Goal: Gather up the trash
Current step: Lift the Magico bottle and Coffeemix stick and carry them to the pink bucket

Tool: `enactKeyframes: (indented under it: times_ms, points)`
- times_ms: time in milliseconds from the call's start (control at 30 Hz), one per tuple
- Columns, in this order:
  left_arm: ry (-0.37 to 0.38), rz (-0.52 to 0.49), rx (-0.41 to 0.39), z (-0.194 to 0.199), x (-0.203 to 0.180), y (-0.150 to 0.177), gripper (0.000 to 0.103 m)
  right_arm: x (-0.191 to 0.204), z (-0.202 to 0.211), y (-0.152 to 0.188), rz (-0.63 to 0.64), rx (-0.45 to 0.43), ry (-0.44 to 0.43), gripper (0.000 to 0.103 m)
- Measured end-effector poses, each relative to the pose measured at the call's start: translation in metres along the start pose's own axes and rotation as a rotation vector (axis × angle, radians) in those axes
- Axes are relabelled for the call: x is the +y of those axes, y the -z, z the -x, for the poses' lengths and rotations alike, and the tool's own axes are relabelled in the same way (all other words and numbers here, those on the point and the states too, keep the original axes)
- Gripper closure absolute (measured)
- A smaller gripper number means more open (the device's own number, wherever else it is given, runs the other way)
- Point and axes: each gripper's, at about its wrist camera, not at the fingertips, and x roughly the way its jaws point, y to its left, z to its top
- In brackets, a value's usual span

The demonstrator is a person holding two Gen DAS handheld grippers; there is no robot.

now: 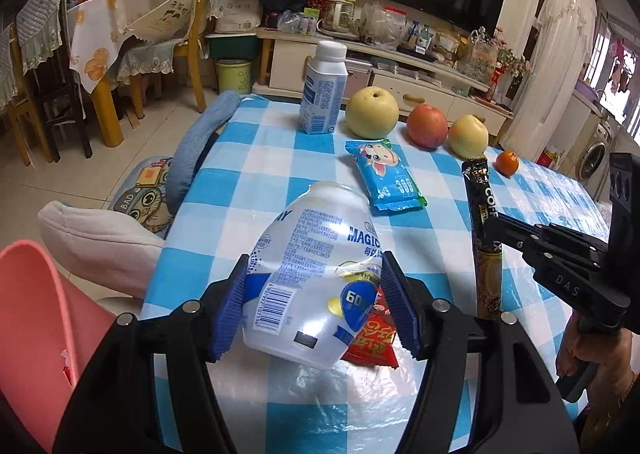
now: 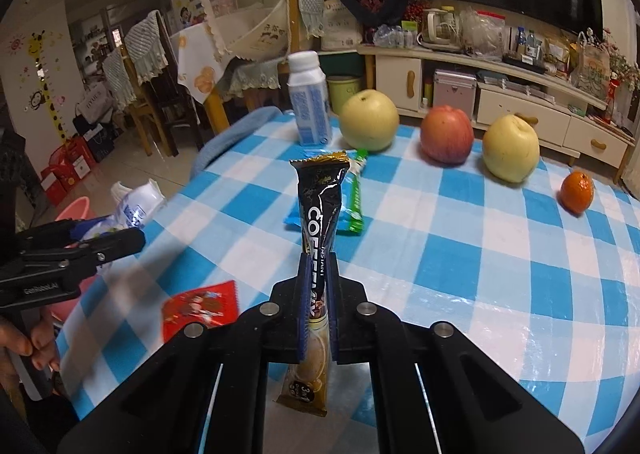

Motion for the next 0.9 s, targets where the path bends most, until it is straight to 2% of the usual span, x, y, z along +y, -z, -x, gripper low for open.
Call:
enactKeyframes:
  times_ms: [333,467,700,900]
  points:
    - [0.000,0.037,-0.035,0.019,0.021,-0.001,0.038,0.046,0.029,-0.006,0.034,-0.081,-0.052,0.096]
    - [-0.001,0.060,-0.063,0.032,0.030,-0.001,0.038,0.066,0.038,-0.010,0.030,-0.100,-0.101,0.096]
    - [-0.036,0.155,-0.126,0.063,0.068,0.002,0.038,0.117,0.050,-0.025,0.013,-0.136,-0.229,0.096]
    - [-0.117,0.272,-0.181,0.095,0.121,0.010,0.038,0.165,0.044,-0.037,-0.036,-0.144,-0.359,0.096]
